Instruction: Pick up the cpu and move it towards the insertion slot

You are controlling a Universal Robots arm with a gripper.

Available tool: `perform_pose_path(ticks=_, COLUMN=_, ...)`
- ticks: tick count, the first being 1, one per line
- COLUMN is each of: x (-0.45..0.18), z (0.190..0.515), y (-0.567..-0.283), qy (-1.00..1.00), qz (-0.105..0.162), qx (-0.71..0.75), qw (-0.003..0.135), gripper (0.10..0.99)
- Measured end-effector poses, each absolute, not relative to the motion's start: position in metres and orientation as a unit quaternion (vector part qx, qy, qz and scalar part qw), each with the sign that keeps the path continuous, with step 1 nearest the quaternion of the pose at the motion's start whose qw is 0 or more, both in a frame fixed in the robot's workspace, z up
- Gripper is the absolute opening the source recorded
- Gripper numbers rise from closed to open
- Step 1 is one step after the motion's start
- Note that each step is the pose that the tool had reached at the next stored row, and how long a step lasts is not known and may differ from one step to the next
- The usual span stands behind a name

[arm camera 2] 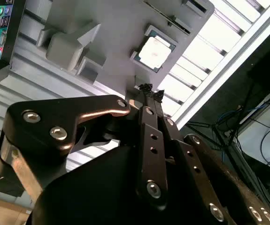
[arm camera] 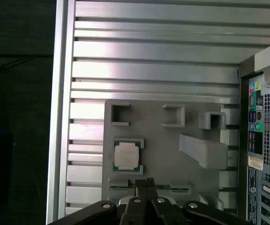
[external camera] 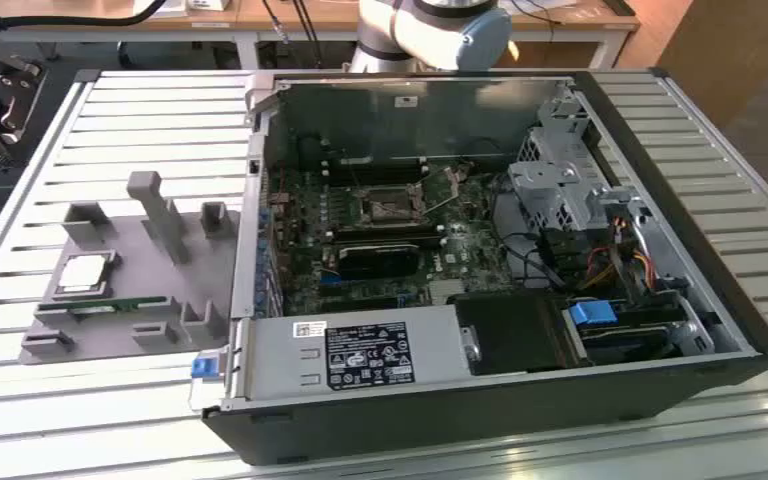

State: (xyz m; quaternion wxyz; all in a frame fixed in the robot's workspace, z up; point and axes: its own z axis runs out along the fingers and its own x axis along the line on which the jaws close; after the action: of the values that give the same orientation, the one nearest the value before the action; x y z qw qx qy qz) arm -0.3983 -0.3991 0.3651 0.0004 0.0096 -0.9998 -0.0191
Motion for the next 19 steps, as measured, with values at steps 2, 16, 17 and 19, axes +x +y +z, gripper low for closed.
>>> perform_pose_path(ticks=2, x=-0.3983, z=0.3651, y=-0.3991, qy=-1.000, qz=-0.019, qx=0.010, qw=0.000, gripper=0.102)
perform_pose_path(ticks=16, x=-0.3986, z=0.3615, y=-0.3991, qy=-1.000, qz=-0.019, qx=0.010, qw=0.000, gripper=0.102)
perform_pose_path(ticks=17, x=-0.3988, z=0.3601, y=-0.3991, qy=-1.000, qz=-0.019, qx=0.010, qw=-0.001, gripper=0.102)
perform_pose_path(ticks=19, x=-0.3991, z=0.3578, y=-0.3991, qy=-1.000, qz=-0.019, qx=0.010, qw=-0.001, gripper=0.102)
